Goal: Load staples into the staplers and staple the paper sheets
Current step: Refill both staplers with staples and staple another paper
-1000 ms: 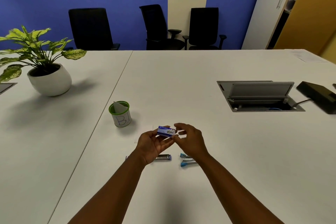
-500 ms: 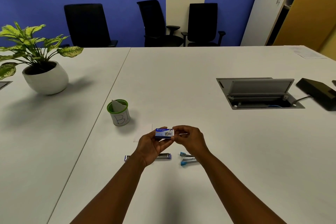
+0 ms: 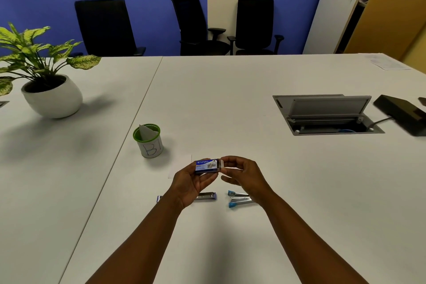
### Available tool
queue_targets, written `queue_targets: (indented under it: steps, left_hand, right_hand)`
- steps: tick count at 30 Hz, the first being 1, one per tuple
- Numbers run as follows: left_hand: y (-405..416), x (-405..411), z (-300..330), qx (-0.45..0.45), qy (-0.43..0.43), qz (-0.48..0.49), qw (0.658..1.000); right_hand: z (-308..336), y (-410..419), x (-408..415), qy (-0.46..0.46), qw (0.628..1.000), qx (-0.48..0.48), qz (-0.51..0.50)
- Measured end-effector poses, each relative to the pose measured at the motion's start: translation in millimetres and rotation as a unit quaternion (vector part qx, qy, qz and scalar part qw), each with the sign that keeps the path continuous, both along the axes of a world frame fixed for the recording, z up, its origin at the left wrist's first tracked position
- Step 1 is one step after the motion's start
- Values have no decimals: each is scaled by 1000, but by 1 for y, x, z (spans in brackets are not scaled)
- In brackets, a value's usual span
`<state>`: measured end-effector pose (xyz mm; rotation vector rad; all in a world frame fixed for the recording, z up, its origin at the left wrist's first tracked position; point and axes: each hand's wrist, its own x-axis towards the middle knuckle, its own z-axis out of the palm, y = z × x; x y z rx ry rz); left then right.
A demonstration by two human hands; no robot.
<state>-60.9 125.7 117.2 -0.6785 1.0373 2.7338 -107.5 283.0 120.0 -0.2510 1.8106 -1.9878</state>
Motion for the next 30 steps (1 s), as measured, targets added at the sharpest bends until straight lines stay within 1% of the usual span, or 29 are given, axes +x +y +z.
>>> queue_targets:
  steps: [14,17,20,22,24,27,30]
  left_hand:
    - [2,-1,-2,-14,19,53,998]
    - [3,-1,-2,-20,24,58,998]
    - [6,-2,-1,-47,35,44,997]
    - [9,-3,-2,-59,40,42,997]
    - [11,-4,-3,-61,40,42,996]
    - [12,-5,-5,-62,39,39,997]
    - [8,-4,-6,-49,43,45,997]
  right_hand:
    - [-9,-5,5,-24,996,-84,-5]
    - [-10,-4,4,-33,994,-101,-20]
    - [-7,-3,4,-12,997,-63,-36]
    - [-5,-5,4,-6,997,-37,-69]
    - [-2,-6,3,-4,994,-15,-110]
    - [-1,-6,0,39,985,81,-150]
    - [0,-4,-3,55,977,104,-178]
